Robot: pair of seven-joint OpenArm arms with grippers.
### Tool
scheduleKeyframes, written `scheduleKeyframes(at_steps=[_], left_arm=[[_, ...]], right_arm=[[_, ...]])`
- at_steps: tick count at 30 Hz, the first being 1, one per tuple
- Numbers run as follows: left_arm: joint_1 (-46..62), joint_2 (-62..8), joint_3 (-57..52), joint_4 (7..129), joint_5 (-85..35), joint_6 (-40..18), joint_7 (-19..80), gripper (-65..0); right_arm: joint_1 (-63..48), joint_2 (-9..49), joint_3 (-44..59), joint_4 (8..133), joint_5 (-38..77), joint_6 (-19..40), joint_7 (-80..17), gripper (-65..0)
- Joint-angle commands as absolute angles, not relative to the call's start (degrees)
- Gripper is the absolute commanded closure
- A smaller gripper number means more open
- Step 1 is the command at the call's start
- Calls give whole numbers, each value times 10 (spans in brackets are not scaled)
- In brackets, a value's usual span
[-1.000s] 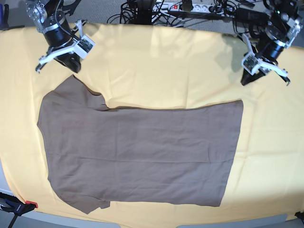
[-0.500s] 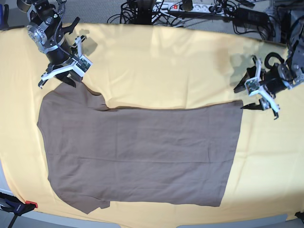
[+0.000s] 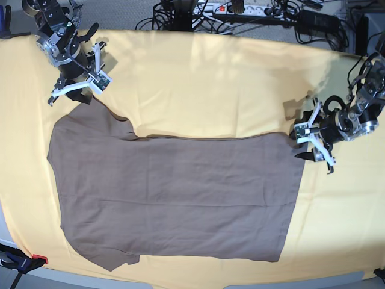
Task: Fold the T-shirt properly
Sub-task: 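Move both grippers down to the shirt's shoulder and hem corners, then grasp the shirt edge with both grippers and pull it taut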
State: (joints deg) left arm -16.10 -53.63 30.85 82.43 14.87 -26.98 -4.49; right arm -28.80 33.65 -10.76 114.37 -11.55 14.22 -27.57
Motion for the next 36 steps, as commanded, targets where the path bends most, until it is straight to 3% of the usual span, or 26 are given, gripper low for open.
scheduleKeyframes(at_steps=[1, 4, 7, 9, 11, 14, 16, 17, 19, 24, 33, 36], left_arm=[[-181, -538, 309, 821, 150, -268, -43, -327], [-197, -520, 311, 812, 149, -270, -43, -318], [-199, -514, 311, 812, 149, -270, -36, -184], [-199, -514, 311, 812, 143, -270, -26, -69], [-199, -515, 311, 812, 143, -270, -25, 0], [-199, -515, 311, 812, 143, -270, -25, 0], [-199, -514, 311, 812, 143, -268, -15, 0], [-199, -514, 311, 812, 143, -260, -14, 0], [-199, -515, 311, 813, 138, -242, -12, 0], [-225, -518, 311, 814, 98, -247, -11, 0], [-264, -546, 311, 826, 2, -392, -12, 0], [-255, -566, 311, 844, -15, -400, -13, 0]], right_arm=[[-276, 345, -105, 1140, -120, 150, -276, -262], [-252, 345, -105, 1117, -120, 171, -276, -292], [-233, 345, -105, 1104, -114, 185, -276, -333], [-222, 346, -105, 1096, -98, 197, -276, -334], [-213, 349, -105, 1086, -88, 206, -276, -334], [-209, 355, -105, 1069, -88, 208, -276, -318], [-210, 359, -105, 1060, -87, 208, -276, -251], [-210, 361, -105, 1055, -88, 208, -276, -192], [-210, 363, -105, 1050, -88, 208, -277, 0], [-210, 382, -105, 1065, -90, 163, -283, 0], [-211, 466, -105, 1136, -29, 154, -368, 0], [-214, 486, -105, 1138, -27, 154, -374, 0]])
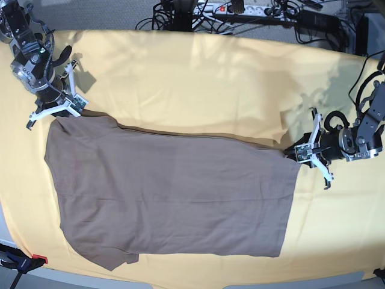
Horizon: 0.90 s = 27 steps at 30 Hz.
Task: Fold the T-shirt properly
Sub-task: 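Grasp the shirt edge with both grippers and pull it taut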
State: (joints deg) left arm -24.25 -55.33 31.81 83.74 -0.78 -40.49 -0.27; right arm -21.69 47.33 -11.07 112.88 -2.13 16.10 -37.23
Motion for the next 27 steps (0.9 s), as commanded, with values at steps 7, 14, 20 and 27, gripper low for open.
scheduleKeyframes(at_steps=[7, 14, 20, 27], left_arm=[[-203, -637, 311, 918, -26, -400, -13, 0], [-138, -717, 311, 1019, -24, -400, -8, 0], [-77, -776, 311, 1080, -20, -400, 1, 0], [-24, -816, 311, 1127, -20, -400, 1, 0]], right_arm=[[-270, 496, -105, 1166, -13, 154, -413, 0], [-357, 497, -105, 1229, -53, 146, -432, 0], [-445, 496, -105, 1262, -93, 124, -443, 0], [-553, 495, -105, 1308, -140, 106, -458, 0]])
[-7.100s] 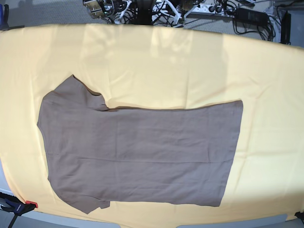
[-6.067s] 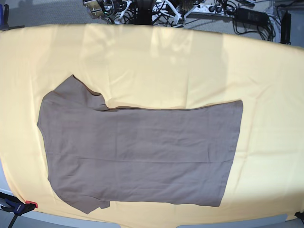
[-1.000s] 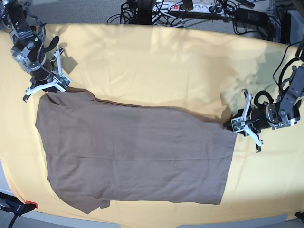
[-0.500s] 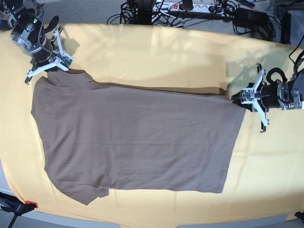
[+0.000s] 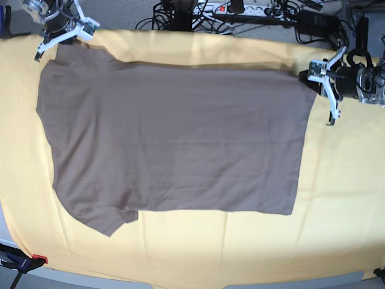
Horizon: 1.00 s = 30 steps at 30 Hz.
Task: Fold the T-shirt properly
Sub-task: 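Grasp the shirt edge with both grippers and pull it taut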
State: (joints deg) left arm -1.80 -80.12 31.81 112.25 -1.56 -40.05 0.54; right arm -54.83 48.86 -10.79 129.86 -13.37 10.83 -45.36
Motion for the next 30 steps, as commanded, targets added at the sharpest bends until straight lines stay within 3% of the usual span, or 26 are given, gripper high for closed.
scheduleKeyframes(at_steps=[1, 13, 18, 22, 30], left_arm=[[-16, -821, 311, 1132, -20, -400, 1, 0], [2, -857, 311, 1181, -20, -400, 3, 0], [-28, -844, 310, 1186, -20, -400, 5, 0], [-53, -810, 310, 1184, -20, -398, 31, 0], [-58, -715, 310, 1139, 4, -226, 145, 0]], right_arm=[[-567, 495, -105, 1314, -150, 101, -458, 0], [-642, 494, -94, 1338, -199, 79, -461, 0], [-598, 495, -42, 1338, -182, 72, -396, 0], [-535, 494, 7, 1337, -93, 114, -345, 0], [-391, 494, 23, 1264, 30, 173, -289, 0]])
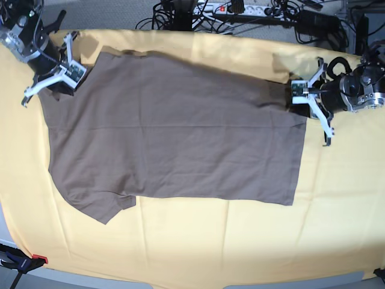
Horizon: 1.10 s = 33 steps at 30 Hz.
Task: Fold the T-shirt properly
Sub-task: 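Grasp the shirt edge with both grippers and pull it taut, then drag the held shirt edge away from the table center with both grippers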
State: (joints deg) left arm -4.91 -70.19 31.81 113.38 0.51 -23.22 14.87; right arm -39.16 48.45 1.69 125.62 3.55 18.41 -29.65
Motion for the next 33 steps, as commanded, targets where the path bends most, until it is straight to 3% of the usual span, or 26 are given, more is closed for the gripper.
scheduleKeyframes(at_steps=[1, 9, 16, 22, 31, 32, 33], left_arm=[[-58, -705, 310, 1129, 23, -208, 147, 0], [-58, -634, 310, 1073, 77, -132, 147, 0], [-58, -619, 309, 1071, 107, -70, 162, 0], [-57, -619, 309, 1071, 107, -29, 171, 0], [-58, -619, 309, 1071, 107, -27, 166, 0], [-58, -619, 309, 1071, 107, -27, 166, -10], [-59, -619, 309, 1071, 107, -27, 166, -68]], right_arm=[[-373, 494, 23, 1246, 43, 180, -281, 0], [-262, 484, 22, 1139, 125, 237, -255, 0], [-197, 443, 22, 1077, 152, 273, -251, 0], [-174, 427, 22, 1054, 152, 259, -251, 0], [-170, 416, 22, 1054, 152, 236, -250, 0], [-165, 416, 22, 1054, 152, 233, -252, -19], [-161, 417, 22, 1054, 152, 225, -255, -102]])
